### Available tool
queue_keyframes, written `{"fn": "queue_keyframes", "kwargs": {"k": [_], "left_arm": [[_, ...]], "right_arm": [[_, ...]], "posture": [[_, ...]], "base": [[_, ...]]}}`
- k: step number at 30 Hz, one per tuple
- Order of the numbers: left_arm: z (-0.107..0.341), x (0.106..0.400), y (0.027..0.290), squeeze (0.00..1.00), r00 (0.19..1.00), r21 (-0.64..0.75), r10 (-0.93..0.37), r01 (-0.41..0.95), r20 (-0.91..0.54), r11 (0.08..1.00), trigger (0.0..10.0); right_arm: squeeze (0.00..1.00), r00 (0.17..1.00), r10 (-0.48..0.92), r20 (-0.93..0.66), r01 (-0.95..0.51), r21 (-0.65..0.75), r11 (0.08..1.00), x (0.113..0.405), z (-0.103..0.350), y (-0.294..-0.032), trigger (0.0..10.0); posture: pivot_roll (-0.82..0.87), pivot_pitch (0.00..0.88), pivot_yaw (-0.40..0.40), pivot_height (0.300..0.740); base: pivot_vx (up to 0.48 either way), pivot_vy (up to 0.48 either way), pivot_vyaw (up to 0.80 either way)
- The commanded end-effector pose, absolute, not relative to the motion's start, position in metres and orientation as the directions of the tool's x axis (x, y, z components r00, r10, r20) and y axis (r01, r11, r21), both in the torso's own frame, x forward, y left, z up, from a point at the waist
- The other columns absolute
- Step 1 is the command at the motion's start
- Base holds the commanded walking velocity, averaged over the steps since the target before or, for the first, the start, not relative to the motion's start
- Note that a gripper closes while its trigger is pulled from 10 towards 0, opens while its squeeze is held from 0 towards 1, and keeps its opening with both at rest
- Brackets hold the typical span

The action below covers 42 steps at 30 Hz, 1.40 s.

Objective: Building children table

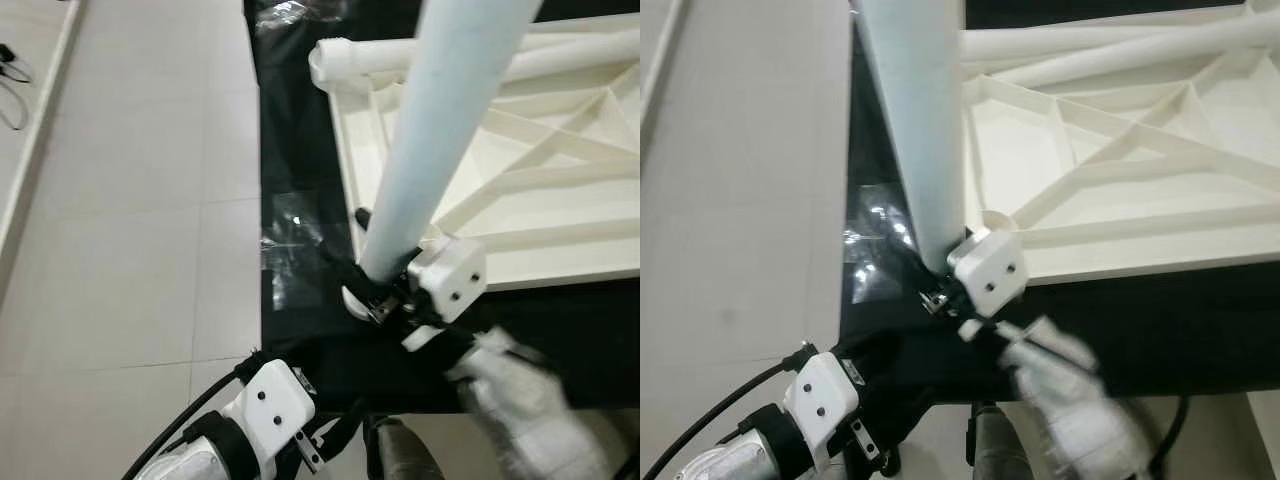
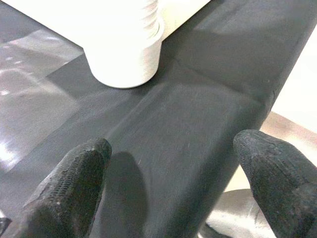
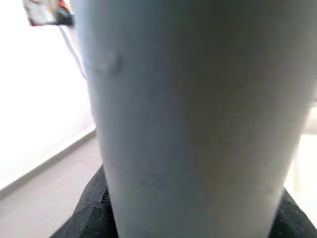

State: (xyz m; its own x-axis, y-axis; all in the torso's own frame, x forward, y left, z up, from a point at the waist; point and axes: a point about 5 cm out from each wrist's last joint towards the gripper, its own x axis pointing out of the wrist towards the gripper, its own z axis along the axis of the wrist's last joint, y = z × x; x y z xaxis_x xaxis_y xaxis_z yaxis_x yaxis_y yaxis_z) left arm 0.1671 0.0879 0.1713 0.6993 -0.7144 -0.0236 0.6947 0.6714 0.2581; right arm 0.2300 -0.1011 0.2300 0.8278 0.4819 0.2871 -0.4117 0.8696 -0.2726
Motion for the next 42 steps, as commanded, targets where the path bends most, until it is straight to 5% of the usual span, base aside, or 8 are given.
{"fn": "queue_keyframes", "kwargs": {"k": [1, 14, 23, 29, 32, 39, 42], "left_arm": [[0.164, 0.165, 0.09, 0.0, 0.69, 0.25, -0.721, 0.71, -0.062, 0.658, 10.0], [0.181, 0.208, 0.103, 0.0, 0.727, 0.346, -0.685, 0.635, 0.034, 0.691, 10.0], [0.246, 0.248, 0.117, 0.0, 0.691, 0.392, -0.685, 0.579, 0.231, 0.715, 10.0], [0.302, 0.254, 0.116, 0.0, 0.505, 0.287, -0.788, 0.744, 0.351, 0.604, 10.0], [0.329, 0.256, 0.11, 0.0, 0.334, 0.287, -0.866, 0.846, 0.372, 0.449, 10.0], [0.354, 0.273, 0.098, 0.0, 0.256, 0.306, -0.9, 0.877, 0.354, 0.37, 10.0], [0.366, 0.291, 0.091, 0.0, 0.298, 0.355, -0.898, 0.842, 0.324, 0.407, 10.0]], "right_arm": [[0.0, 0.931, 0.358, 0.078, -0.327, -0.263, 0.908, 0.241, 0.188, -0.114, 10.0], [0.0, 0.969, 0.169, 0.181, -0.122, -0.241, 0.963, 0.267, 0.192, -0.096, 10.0], [0.0, 0.971, 0.1, 0.218, -0.051, -0.218, 0.975, 0.291, 0.194, -0.084, 10.0], [0.0, 0.968, 0.087, 0.234, -0.032, -0.231, 0.972, 0.302, 0.195, -0.081, 10.0], [0.0, 0.964, 0.095, 0.25, -0.034, -0.237, 0.971, 0.31, 0.198, -0.076, 10.0], [0.0, 0.953, 0.132, 0.272, -0.066, -0.236, 0.969, 0.312, 0.202, -0.065, 10.0], [0.0, 0.947, 0.155, 0.282, -0.089, -0.233, 0.968, 0.31, 0.204, -0.06, 10.0]], "posture": [[0.01, 0.386, 0.09, 0.74], [0.03, 0.259, 0.111, 0.74], [0.04, 0.203, 0.132, 0.74], [0.04, 0.178, 0.144, 0.74], [0.04, 0.164, 0.147, 0.74], [0.04, 0.161, 0.15, 0.74], [0.03, 0.164, 0.157, 0.74]], "base": [[0.0, 0.0, 0.0], [0.0, 0.0, 0.0], [0.0, 0.0, 0.0], [0.0, 0.0, 0.0], [0.0, 0.0, 0.0], [0.0, 0.0, 0.0], [0.0, 0.0, 0.0]]}}
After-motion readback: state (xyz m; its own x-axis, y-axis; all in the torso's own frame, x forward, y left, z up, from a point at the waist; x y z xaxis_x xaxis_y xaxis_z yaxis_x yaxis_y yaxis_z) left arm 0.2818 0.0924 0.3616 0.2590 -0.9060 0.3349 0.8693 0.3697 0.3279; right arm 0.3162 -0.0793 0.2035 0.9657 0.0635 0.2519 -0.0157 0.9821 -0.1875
